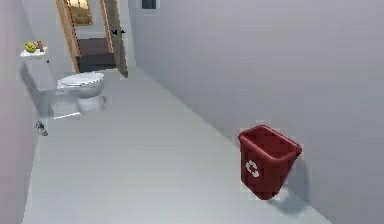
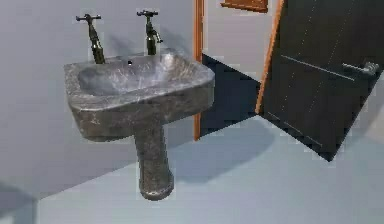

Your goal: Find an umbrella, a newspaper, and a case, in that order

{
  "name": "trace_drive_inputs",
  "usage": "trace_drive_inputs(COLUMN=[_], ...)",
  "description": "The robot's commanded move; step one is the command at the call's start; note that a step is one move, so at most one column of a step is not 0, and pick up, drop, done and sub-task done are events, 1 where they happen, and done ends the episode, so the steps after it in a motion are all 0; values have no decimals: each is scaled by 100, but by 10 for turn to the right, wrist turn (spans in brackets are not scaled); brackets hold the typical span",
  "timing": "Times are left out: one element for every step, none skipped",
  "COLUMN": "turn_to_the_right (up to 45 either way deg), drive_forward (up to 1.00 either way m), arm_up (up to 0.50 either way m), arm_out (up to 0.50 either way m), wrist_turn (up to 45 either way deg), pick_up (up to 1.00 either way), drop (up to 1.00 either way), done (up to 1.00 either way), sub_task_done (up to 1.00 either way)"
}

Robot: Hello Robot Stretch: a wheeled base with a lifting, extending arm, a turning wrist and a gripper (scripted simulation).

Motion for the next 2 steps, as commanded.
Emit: trace_drive_inputs(turn_to_the_right=[-120, 0], drive_forward=[0, 100], arm_up=[0, 0], arm_out=[0, 0], wrist_turn=[0, 0], pick_up=[0, 0], drop=[0, 0], done=[0, 0], sub_task_done=[0, 0])
